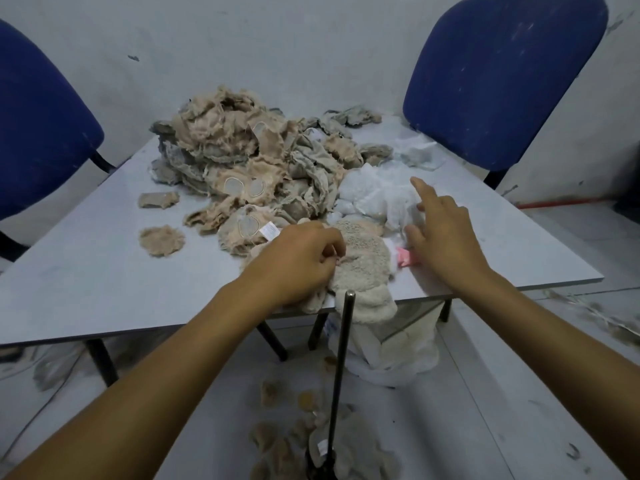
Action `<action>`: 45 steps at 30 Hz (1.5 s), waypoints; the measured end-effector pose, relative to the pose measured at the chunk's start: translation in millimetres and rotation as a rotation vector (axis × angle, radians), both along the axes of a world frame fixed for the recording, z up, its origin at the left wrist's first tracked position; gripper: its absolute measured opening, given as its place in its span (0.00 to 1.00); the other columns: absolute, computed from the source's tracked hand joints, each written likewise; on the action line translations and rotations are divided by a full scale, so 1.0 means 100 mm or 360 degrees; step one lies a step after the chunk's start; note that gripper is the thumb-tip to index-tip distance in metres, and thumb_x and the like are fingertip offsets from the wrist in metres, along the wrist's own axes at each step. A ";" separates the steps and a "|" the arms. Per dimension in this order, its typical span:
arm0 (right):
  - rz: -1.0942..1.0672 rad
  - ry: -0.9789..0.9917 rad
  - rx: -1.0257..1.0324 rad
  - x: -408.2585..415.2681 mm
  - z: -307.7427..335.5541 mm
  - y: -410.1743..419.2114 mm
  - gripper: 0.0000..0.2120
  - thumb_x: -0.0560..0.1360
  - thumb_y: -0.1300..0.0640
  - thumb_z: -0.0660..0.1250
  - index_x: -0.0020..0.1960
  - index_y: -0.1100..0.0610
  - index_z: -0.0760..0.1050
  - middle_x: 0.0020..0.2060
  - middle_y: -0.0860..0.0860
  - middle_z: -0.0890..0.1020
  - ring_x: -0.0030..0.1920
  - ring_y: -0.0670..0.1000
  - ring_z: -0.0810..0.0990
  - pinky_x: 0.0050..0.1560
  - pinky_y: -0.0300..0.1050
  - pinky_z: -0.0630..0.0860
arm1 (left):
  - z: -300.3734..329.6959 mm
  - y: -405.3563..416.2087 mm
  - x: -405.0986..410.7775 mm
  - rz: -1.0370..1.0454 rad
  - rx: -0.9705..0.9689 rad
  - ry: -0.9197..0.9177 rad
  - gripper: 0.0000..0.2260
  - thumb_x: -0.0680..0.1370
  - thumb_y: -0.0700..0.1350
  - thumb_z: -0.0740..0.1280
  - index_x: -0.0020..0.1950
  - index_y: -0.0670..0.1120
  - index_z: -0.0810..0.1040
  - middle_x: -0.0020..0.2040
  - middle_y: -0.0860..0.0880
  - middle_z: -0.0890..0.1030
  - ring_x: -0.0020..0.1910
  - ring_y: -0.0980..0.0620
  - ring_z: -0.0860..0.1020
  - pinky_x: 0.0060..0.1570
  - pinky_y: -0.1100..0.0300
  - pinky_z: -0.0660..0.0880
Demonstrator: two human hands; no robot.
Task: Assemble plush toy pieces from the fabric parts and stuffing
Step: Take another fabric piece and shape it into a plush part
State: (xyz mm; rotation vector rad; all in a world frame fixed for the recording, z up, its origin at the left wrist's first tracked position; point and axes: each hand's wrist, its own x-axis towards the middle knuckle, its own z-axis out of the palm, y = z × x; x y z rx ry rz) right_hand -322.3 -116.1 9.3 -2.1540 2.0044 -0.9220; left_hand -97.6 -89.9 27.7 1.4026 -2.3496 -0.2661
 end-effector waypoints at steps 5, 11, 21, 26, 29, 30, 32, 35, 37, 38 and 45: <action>0.0002 -0.0194 -0.0033 -0.01 0.02 -0.07 0.25 0.77 0.57 0.69 0.73 0.55 0.69 0.59 0.58 0.78 0.58 0.58 0.77 0.55 0.43 0.68 | 0.02 -0.04 0.00 0.0013 0.0213 -0.0032 0.15 0.72 0.52 0.75 0.56 0.54 0.78 0.50 0.55 0.72 0.44 0.61 0.72 0.45 0.61 0.70; 0.0003 -0.0390 -0.0316 0.03 0.18 -0.03 0.06 0.77 0.53 0.71 0.52 0.55 0.80 0.48 0.51 0.77 0.46 0.48 0.74 0.43 0.33 0.64 | 0.02 -0.05 -0.08 0.0074 -0.0031 0.0122 0.06 0.77 0.50 0.71 0.46 0.49 0.77 0.41 0.55 0.73 0.41 0.56 0.73 0.43 0.58 0.69; 0.0245 -0.1499 0.0051 0.16 0.34 0.07 0.06 0.83 0.51 0.62 0.53 0.49 0.64 0.48 0.50 0.77 0.39 0.53 0.85 0.33 0.47 0.81 | 0.06 -0.01 -0.16 0.0015 0.0164 0.0197 0.05 0.79 0.44 0.67 0.49 0.45 0.81 0.46 0.49 0.81 0.43 0.56 0.76 0.40 0.66 0.69; 0.0344 -0.1541 0.0197 0.24 0.32 0.15 0.16 0.76 0.55 0.73 0.59 0.52 0.70 0.55 0.55 0.75 0.33 0.46 0.82 0.33 0.42 0.81 | 0.09 -0.06 -0.17 0.0072 0.0286 0.0105 0.08 0.74 0.47 0.74 0.51 0.49 0.80 0.44 0.53 0.80 0.41 0.61 0.75 0.37 0.73 0.68; 0.0391 -0.1398 0.0232 0.32 0.26 0.21 0.20 0.73 0.57 0.76 0.60 0.51 0.72 0.60 0.55 0.76 0.51 0.54 0.83 0.48 0.54 0.83 | 0.10 -0.09 -0.21 0.0112 0.0327 0.0054 0.09 0.72 0.47 0.75 0.49 0.50 0.79 0.43 0.55 0.78 0.40 0.60 0.75 0.35 0.71 0.67; 0.0397 -0.1293 0.0210 0.35 0.24 0.23 0.21 0.72 0.57 0.77 0.61 0.51 0.73 0.59 0.53 0.77 0.56 0.56 0.80 0.54 0.56 0.81 | 0.10 -0.10 -0.22 0.0119 0.0314 0.0039 0.08 0.71 0.47 0.75 0.47 0.50 0.79 0.41 0.55 0.78 0.39 0.60 0.75 0.34 0.71 0.66; 0.0394 -0.1188 0.0184 0.40 0.21 0.26 0.21 0.72 0.57 0.76 0.61 0.48 0.73 0.55 0.47 0.77 0.59 0.55 0.78 0.59 0.55 0.78 | 0.08 -0.10 -0.24 0.0143 0.0277 0.0071 0.06 0.72 0.47 0.74 0.44 0.49 0.78 0.38 0.55 0.79 0.37 0.59 0.75 0.32 0.70 0.65; 0.0380 -0.1220 0.0211 0.45 0.15 0.29 0.19 0.74 0.57 0.74 0.62 0.48 0.73 0.54 0.50 0.78 0.55 0.55 0.79 0.57 0.58 0.79 | 0.05 -0.10 -0.22 0.0199 0.0353 0.0289 0.04 0.74 0.46 0.74 0.44 0.48 0.80 0.38 0.51 0.81 0.38 0.57 0.77 0.34 0.63 0.68; 0.0387 -0.1163 0.0175 0.48 0.12 0.32 0.18 0.74 0.57 0.73 0.61 0.48 0.73 0.51 0.48 0.78 0.52 0.53 0.79 0.55 0.58 0.79 | 0.03 -0.10 -0.22 0.0229 0.0330 0.0328 0.07 0.75 0.47 0.73 0.45 0.44 0.80 0.38 0.49 0.80 0.38 0.54 0.77 0.34 0.60 0.68; 0.0394 -0.1139 0.0150 0.48 0.11 0.33 0.17 0.75 0.57 0.72 0.61 0.48 0.73 0.49 0.46 0.77 0.50 0.52 0.79 0.54 0.57 0.79 | 0.01 -0.10 -0.22 0.0240 0.0274 0.0295 0.08 0.75 0.47 0.73 0.45 0.44 0.79 0.37 0.48 0.79 0.37 0.53 0.76 0.33 0.60 0.67; 0.0421 -0.1098 -0.0048 0.51 0.10 0.34 0.15 0.74 0.57 0.72 0.57 0.45 0.73 0.45 0.40 0.76 0.42 0.43 0.77 0.42 0.39 0.76 | -0.02 -0.14 -0.28 0.0156 -0.0031 -0.0081 0.05 0.76 0.43 0.66 0.42 0.43 0.74 0.35 0.51 0.72 0.38 0.50 0.72 0.38 0.59 0.63</action>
